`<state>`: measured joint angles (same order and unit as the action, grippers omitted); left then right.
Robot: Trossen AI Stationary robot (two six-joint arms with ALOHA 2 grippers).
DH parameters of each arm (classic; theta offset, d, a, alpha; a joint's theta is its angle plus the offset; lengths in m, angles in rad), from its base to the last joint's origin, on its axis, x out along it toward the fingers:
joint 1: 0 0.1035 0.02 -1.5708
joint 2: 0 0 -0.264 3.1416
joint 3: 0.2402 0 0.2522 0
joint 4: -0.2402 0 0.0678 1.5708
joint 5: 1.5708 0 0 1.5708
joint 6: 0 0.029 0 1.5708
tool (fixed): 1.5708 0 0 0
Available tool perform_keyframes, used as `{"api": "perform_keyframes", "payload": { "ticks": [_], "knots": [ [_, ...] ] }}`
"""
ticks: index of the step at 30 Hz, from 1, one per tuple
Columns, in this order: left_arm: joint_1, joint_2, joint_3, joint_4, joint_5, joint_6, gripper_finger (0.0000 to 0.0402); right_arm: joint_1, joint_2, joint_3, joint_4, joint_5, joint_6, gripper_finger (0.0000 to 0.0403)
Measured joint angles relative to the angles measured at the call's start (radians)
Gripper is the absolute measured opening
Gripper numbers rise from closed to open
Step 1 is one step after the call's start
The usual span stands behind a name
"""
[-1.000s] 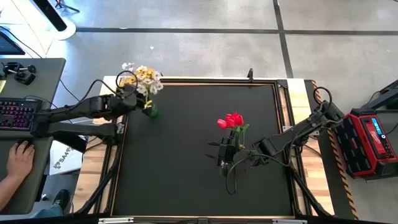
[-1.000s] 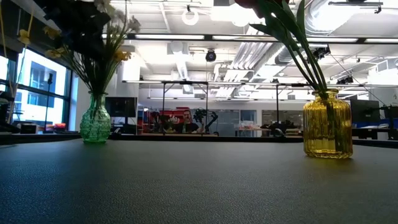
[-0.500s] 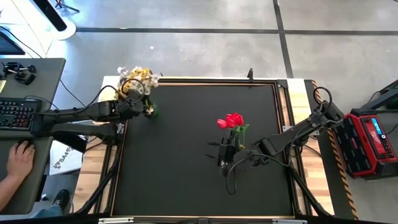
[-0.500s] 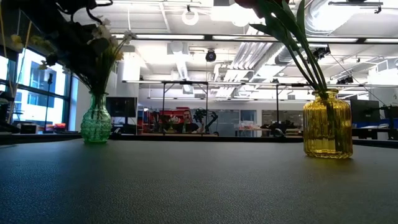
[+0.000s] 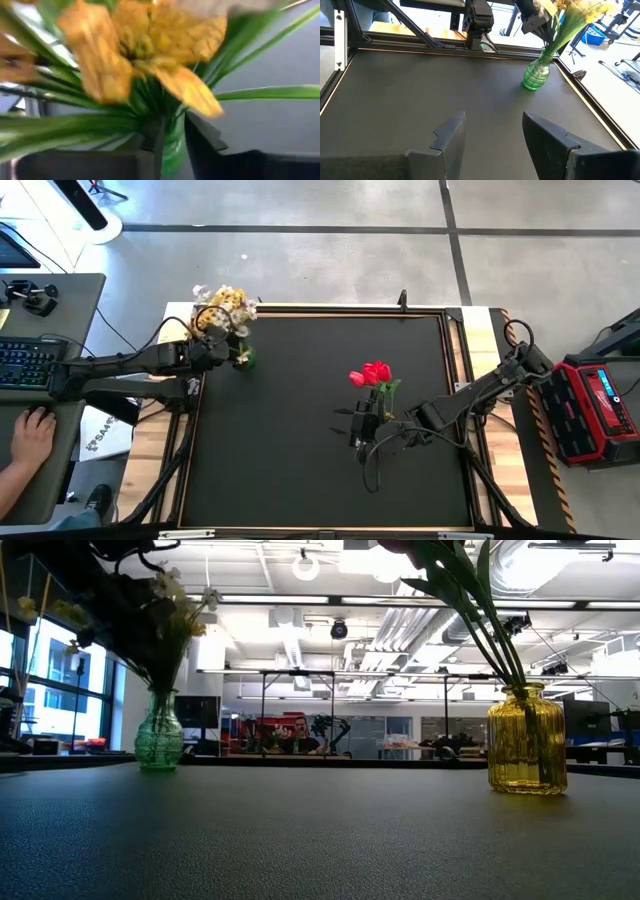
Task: Sort flowers into vase by color
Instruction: Put the white clustered flowers into the green flower vase, then move the green flower vase to the bottom left of the table
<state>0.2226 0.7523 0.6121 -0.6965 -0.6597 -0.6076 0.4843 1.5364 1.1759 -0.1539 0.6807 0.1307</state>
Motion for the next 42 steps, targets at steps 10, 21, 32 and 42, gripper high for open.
{"api": "perform_keyframes", "payload": {
  "ticks": [10, 21, 32, 42],
  "knots": [
    [0.0, -0.025, 0.058, -0.089, 0.068, 0.016, 0.016, 0.0, 0.0, 0.0, 0.0, 0.0, 0.002, 0.0181],
    [0.0, -0.038, 0.227, -0.19, 0.184, 0.017, 0.0168, 0.0, 0.0, 0.0, 0.001, 0.0, 0.008, 0.0181],
    [-0.001, -0.04, 0.417, -0.282, 0.326, 0.07, 0.0168, 0.0, 0.0, 0.0, 0.001, 0.0, 0.003, 0.0181],
    [0.0, -0.03, 0.358, -0.23, 0.25, 0.089, 0.0168, 0.0, 0.0, 0.0, 0.001, 0.0, 0.001, 0.0181]
  ]
}}
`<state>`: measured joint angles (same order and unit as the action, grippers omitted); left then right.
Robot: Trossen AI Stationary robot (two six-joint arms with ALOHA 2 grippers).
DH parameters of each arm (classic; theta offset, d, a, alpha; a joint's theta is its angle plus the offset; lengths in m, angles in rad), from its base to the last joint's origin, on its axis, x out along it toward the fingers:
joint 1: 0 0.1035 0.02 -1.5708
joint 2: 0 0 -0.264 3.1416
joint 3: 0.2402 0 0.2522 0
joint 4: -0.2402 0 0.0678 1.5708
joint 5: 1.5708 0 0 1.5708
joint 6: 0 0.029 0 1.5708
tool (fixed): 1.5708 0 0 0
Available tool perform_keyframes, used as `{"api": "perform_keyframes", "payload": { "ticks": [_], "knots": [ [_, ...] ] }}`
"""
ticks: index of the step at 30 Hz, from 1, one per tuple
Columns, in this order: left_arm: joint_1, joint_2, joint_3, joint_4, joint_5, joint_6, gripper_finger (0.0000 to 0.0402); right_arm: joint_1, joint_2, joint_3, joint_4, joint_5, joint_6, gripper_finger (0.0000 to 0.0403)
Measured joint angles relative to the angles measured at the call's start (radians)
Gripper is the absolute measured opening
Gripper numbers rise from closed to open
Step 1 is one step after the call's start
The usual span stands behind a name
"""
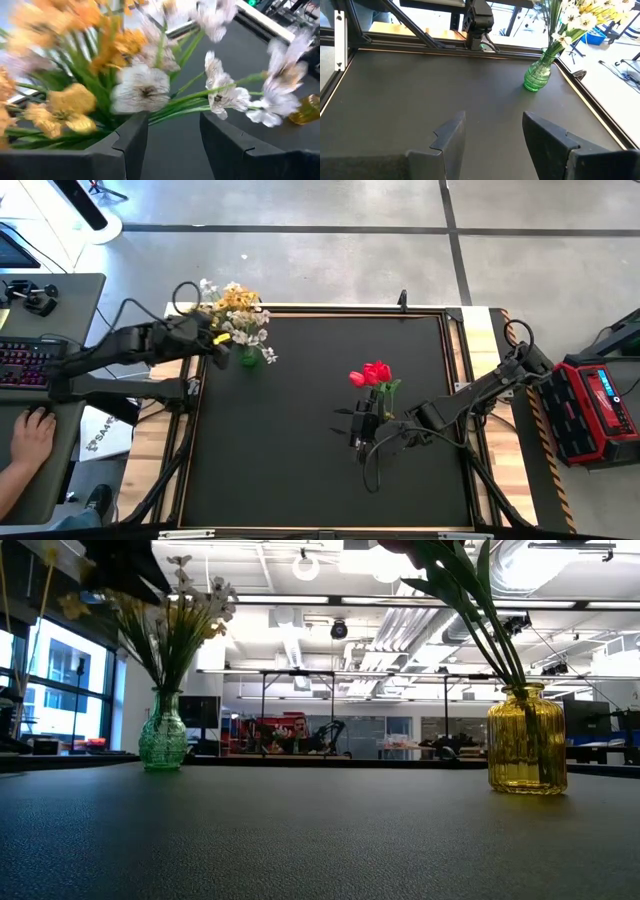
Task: Sort flowers into vase by color
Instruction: Move the green flower vase to the bottom left of the table
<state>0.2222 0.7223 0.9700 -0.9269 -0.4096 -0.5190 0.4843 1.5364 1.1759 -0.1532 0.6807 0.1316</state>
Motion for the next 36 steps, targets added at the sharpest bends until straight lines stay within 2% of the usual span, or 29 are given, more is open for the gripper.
{"api": "perform_keyframes", "payload": {
  "ticks": [5, 9, 23, 29, 36],
  "knots": [
    [0.0, 0.016, -0.108, 0.133, 0.014, 0.039, 0.0168, 0.0, 0.0, 0.0, 0.0, 0.0, -0.001, 0.0181],
    [0.001, 0.019, -0.118, 0.154, 0.019, 0.069, 0.0171, 0.0, 0.0, 0.0, 0.0, 0.0, -0.001, 0.0181],
    [0.001, 0.003, 0.006, 0.132, 0.121, 0.082, 0.0249, 0.0, 0.0, 0.0, 0.0, 0.0, 0.0, 0.0181],
    [0.001, 0.003, 0.058, 0.145, 0.127, 0.081, 0.0251, 0.0, 0.0, 0.0, 0.0, 0.0, 0.0, 0.0181],
    [-0.034, -0.01, 0.167, 0.185, 0.123, 0.192, 0.023, 0.0, 0.0, 0.0, -0.001, 0.0, -0.001, 0.0181]
  ]
}}
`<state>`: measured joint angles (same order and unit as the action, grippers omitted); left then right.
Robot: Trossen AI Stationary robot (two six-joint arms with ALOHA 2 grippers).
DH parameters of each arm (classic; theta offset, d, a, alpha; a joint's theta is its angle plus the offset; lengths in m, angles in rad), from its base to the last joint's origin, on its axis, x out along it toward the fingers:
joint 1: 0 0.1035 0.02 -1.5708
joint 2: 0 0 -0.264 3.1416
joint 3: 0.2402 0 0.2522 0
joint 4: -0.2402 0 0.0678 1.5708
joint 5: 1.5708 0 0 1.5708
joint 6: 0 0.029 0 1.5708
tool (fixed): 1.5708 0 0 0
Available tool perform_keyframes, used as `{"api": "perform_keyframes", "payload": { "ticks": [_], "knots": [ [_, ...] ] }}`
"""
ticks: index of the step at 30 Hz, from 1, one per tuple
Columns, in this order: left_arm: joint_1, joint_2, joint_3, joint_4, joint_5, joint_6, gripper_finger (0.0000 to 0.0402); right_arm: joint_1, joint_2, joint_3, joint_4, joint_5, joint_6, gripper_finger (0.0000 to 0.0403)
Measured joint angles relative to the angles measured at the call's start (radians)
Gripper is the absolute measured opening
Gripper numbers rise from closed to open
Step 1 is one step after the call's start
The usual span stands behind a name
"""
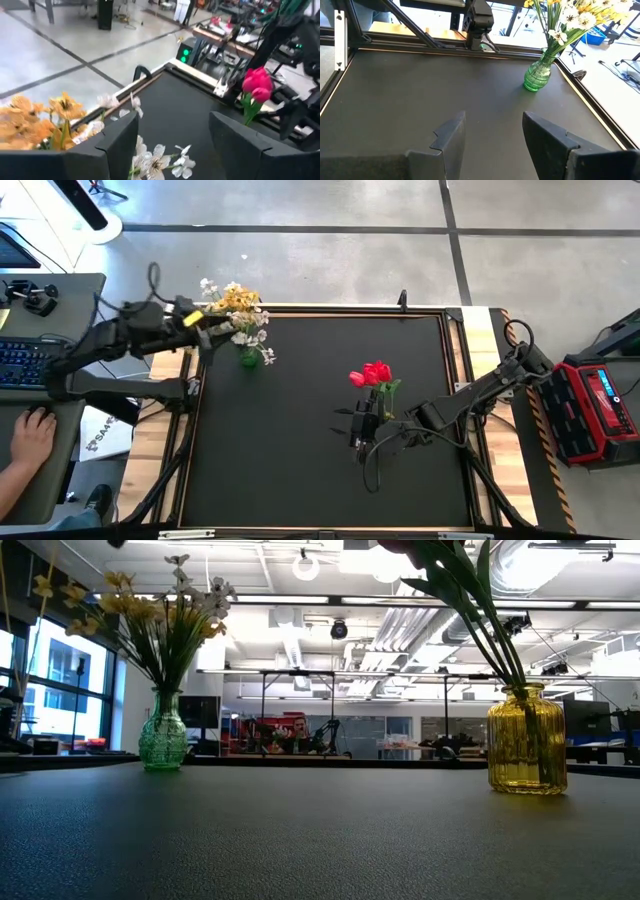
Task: Sort flowers into vase by color
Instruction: Move the green flower vase to the bottom left of the table
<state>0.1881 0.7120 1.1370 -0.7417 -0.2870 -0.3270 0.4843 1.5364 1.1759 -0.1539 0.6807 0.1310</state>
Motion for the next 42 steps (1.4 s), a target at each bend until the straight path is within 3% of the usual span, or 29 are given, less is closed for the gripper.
{"api": "perform_keyframes", "payload": {
  "ticks": [5, 10, 15, 24, 27, 31, 38, 42],
  "knots": [
    [-0.069, 0.027, 0.092, -0.151, -0.037, -0.041, 0.0195, 0.0, 0.0, 0.0, 0.0, 0.0, 0.002, 0.0181],
    [-0.153, 0.079, 0.218, -0.49, -0.034, -0.248, 0.0167, 0.0, 0.0, 0.0, 0.0, 0.0, 0.0, 0.0181],
    [-0.247, 0.14, 0.216, -0.743, -0.007, -0.491, 0.0145, 0.0, 0.0, 0.0, 0.0, 0.0, -0.008, 0.0181],
    [-0.472, 0.297, 0.106, -0.707, 0.1, -0.602, 0.0129, 0.0, 0.0, 0.0, -0.001, 0.0, -0.034, 0.0181],
    [-0.566, 0.355, 0.065, -0.671, 0.083, -0.659, 0.0128, 0.0, 0.0, 0.0, -0.008, 0.0, -0.034, 0.0181],
    [-0.685, 0.424, -0.014, -0.581, -0.032, -0.748, 0.0128, 0.0, 0.0, 0.0, -0.016, 0.0, -0.034, 0.0181],
    [-0.851, 0.488, -0.261, -0.321, -0.452, -0.997, 0.013, 0.0, 0.002, 0.0, -0.071, 0.0, 0.0, 0.0181],
    [-0.92, 0.532, -0.441, -0.078, -0.646, -1.03, 0.0146, 0.0, 0.002, 0.0, -0.067, 0.003, -0.015, 0.0181]
  ]
}}
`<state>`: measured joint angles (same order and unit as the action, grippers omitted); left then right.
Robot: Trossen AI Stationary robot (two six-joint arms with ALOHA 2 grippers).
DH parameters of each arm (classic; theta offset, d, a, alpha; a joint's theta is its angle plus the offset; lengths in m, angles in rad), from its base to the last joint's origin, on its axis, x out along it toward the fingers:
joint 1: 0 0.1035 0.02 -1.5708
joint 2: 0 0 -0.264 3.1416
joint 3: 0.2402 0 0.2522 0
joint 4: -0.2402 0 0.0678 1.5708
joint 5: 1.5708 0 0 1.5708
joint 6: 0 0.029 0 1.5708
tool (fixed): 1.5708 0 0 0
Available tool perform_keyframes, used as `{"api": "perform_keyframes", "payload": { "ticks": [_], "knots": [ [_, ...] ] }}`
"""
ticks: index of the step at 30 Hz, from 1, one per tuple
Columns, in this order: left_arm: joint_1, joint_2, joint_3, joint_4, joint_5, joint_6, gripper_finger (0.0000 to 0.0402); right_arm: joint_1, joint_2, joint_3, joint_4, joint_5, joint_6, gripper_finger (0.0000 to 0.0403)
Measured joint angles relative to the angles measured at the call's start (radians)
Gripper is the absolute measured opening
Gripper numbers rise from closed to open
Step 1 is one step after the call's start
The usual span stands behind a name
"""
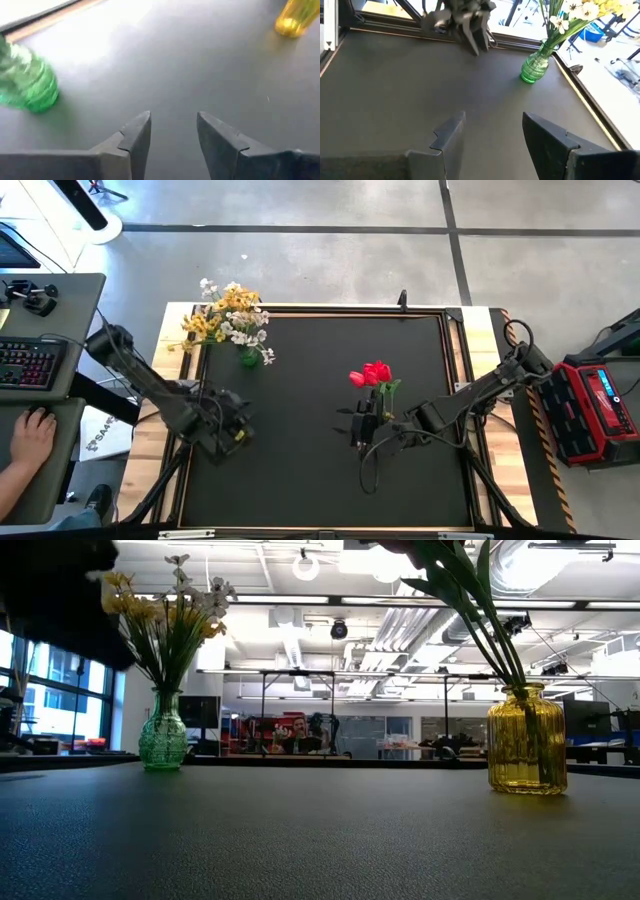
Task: Sort flowers into vase by color
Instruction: Move the green flower vase to the bottom left of the table
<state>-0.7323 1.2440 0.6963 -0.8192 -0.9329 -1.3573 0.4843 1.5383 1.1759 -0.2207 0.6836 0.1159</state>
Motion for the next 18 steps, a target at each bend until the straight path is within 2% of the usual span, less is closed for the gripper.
{"api": "perform_keyframes", "payload": {
  "ticks": [4, 7, 11, 14, 18],
  "knots": [
    [-0.025, 0.06, -0.148, 0.211, -0.19, 0.023, 0.0173, 0.0, 0.0, 0.0, 0.0, 0.015, -0.004, 0.0181],
    [-0.016, 0.108, -0.206, 0.329, -0.301, 0.099, 0.0195, 0.0, 0.0, 0.0, 0.0, 0.015, -0.011, 0.0181],
    [0.043, 0.154, -0.229, 0.335, -0.444, 0.085, 0.0224, 0.0, 0.0, 0.0, 0.012, 0.023, -0.011, 0.0181],
    [0.121, 0.168, -0.229, 0.308, -0.493, 0.04, 0.024, 0.0, 0.0, 0.0, 0.02, 0.023, -0.009, 0.0181],
    [0.238, 0.168, -0.229, 0.301, -0.435, 0.026, 0.0253, 0.0, 0.0, 0.0, 0.023, 0.023, 0.003, 0.0181]
  ]
}}
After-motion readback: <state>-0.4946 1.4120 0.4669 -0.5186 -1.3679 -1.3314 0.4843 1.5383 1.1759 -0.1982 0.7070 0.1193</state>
